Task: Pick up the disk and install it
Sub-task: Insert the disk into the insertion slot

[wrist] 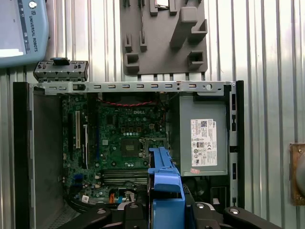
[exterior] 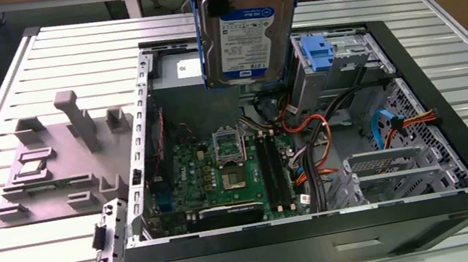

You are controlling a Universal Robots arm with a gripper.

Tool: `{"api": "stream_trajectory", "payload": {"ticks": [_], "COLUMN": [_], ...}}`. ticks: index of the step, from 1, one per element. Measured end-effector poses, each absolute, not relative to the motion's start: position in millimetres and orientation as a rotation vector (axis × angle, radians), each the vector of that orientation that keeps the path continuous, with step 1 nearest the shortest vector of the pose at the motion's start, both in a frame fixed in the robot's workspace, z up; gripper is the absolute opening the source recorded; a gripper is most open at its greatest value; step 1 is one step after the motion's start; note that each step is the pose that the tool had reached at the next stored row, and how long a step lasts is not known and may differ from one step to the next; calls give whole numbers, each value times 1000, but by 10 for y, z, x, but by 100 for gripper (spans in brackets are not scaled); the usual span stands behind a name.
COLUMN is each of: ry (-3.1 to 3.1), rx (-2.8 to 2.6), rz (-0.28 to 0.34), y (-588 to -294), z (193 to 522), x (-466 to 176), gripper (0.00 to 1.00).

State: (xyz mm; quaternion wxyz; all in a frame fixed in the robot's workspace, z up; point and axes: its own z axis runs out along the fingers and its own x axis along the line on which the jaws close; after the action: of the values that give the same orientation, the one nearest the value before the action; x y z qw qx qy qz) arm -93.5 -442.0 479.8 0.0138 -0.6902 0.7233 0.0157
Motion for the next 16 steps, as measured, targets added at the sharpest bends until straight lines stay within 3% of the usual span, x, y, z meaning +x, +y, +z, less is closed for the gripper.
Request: {"api": "stream_trajectory", "payload": {"ticks": [16], "ry": [2268], "rx": [-2164], "rz": [14], "y": [-4593], "z": [4794], "x": [-933], "gripper": [36]}}
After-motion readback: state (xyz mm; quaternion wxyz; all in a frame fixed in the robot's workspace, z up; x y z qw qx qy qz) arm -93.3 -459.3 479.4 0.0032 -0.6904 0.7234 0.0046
